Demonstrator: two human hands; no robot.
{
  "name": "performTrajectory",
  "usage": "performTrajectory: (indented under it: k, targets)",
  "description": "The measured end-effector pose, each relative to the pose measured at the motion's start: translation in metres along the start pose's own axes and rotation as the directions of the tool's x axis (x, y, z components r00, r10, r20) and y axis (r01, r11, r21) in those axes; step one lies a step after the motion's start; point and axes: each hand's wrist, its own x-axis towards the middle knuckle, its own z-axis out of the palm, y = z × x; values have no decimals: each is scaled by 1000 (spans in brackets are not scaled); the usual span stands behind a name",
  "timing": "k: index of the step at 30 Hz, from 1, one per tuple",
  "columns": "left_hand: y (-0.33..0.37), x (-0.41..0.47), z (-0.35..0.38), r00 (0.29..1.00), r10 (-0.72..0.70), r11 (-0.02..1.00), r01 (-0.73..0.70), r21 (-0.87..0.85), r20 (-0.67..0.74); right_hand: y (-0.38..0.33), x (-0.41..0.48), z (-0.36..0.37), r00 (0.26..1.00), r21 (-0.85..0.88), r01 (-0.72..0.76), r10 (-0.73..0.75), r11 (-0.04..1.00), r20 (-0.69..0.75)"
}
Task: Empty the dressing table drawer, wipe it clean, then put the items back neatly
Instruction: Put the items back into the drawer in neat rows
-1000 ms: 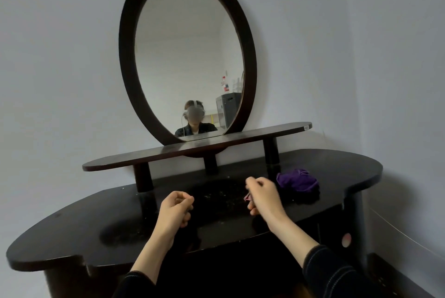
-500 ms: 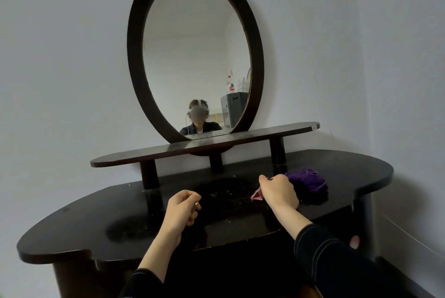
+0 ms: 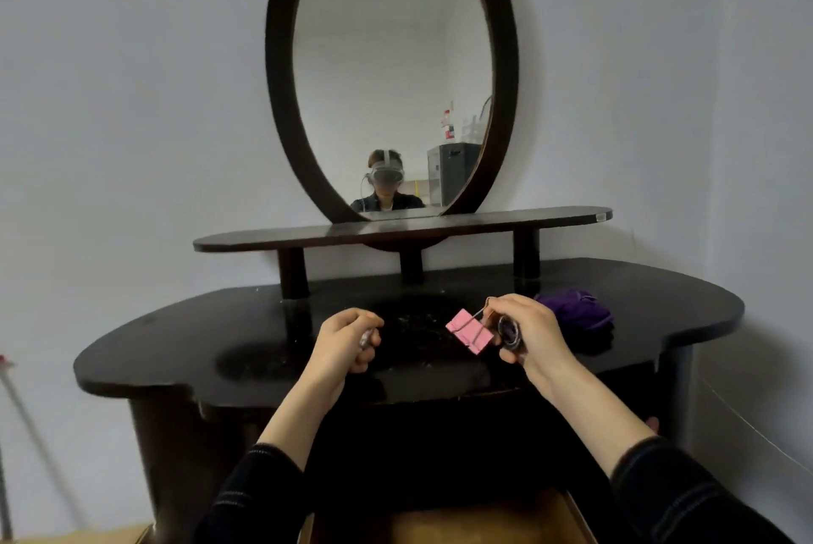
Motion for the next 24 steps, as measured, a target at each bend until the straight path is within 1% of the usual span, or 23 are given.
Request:
performTrajectory:
  k: [1, 3, 5, 6, 7, 8, 10, 12, 13, 15, 18, 20, 22, 24]
  targets:
    - [3, -10, 2, 1000, 17, 1000, -17, -8, 10, -3, -10, 0, 998, 27, -2, 0, 1000, 55]
    - [7, -36, 6, 996, 77, 996, -75, -39, 51, -7, -33, 1, 983, 135, -8, -17, 991, 180]
    - [4, -70, 8, 980, 144, 988, -135, -73, 137, -7, -61, -3, 950, 234, -69, -8, 970, 312]
    - [-4, -87, 8, 968, 161, 986, -149, -76, 193, -4, -75, -8, 925, 232, -87, -9, 969, 380]
    - [-16, -105, 7, 957, 158, 987, -148, -59, 245, 1, -88, -14, 898, 179, -81, -6, 981, 439]
    - [-33, -121, 7, 950, 130, 991, -129, -22, 285, 8, -100, -21, 871, 86, -53, 4, 995, 491]
    - [-75, -150, 10, 946, 11, 996, -40, 82, 324, 33, -119, -31, 830, -136, 40, 44, 990, 557]
    - [-123, -167, 12, 942, -143, 976, 83, 203, 304, 70, -134, -39, 827, -361, 87, 134, 929, 546]
    - [-147, -172, 12, 939, -209, 953, 133, 274, 274, 93, -139, -42, 837, -447, 71, 190, 891, 512]
    - [-190, -176, 12, 922, -318, 887, 208, 411, 219, 139, -145, -50, 837, -568, -12, 318, 823, 444]
    - [-238, -173, 13, 870, -452, 771, 271, 576, 196, 198, -144, -61, 770, -687, -120, 504, 717, 392]
    - [-254, -169, 15, 840, -509, 681, 260, 684, 187, 224, -144, -63, 739, -740, -160, 577, 654, 349]
    - [-258, -168, 15, 844, -500, 602, 178, 778, 193, 242, -146, -62, 717, -761, -186, 615, 622, 327]
    - [-259, -168, 14, 851, -483, 532, 98, 841, 206, 254, -149, -61, 692, -780, -182, 642, 598, 330]
